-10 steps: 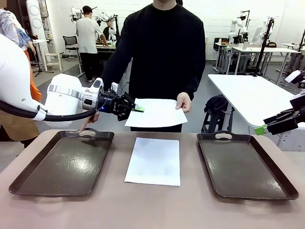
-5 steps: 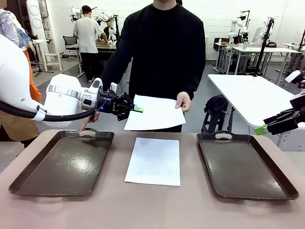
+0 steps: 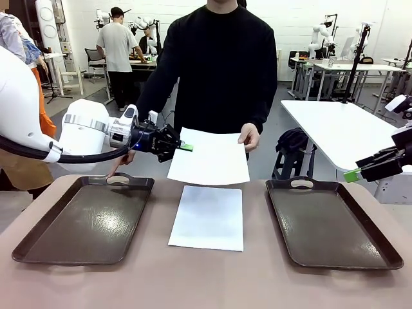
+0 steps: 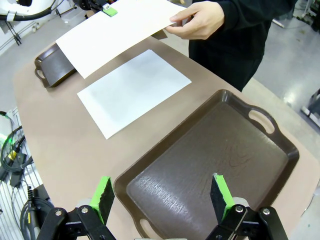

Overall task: Sort the A4 documents.
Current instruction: Receive the A4 Paper.

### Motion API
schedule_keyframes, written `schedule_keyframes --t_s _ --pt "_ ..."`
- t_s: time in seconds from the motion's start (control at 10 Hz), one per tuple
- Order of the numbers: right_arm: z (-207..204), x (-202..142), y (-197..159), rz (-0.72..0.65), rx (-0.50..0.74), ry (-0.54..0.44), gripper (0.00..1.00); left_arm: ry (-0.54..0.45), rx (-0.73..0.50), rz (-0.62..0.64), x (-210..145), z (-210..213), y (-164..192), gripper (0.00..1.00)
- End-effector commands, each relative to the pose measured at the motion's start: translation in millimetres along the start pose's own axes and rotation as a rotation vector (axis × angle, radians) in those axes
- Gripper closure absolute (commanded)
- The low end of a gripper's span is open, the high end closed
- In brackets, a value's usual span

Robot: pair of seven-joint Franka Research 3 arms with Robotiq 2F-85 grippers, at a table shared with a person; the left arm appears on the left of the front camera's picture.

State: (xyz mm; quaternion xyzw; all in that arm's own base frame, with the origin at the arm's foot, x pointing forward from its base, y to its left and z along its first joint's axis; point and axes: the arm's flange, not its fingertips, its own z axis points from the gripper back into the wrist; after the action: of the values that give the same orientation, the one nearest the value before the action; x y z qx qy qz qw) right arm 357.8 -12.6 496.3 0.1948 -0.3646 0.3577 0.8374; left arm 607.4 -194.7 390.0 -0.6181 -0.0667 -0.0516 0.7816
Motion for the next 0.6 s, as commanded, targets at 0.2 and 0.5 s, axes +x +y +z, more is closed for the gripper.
schedule_keyframes --t_s 0.2,0.5 --pt "-2.6 -1.1 -2.7 0.007 0.018 -0.013 0.00 0.000 -0.001 0.006 -0.2 -0.5 0.8 1.00" --pt "-2.6 -1.1 -2.7 0.007 0.018 -0.013 0.00 0.000 -0.001 0.006 -0.2 -0.5 0.8 1.00"
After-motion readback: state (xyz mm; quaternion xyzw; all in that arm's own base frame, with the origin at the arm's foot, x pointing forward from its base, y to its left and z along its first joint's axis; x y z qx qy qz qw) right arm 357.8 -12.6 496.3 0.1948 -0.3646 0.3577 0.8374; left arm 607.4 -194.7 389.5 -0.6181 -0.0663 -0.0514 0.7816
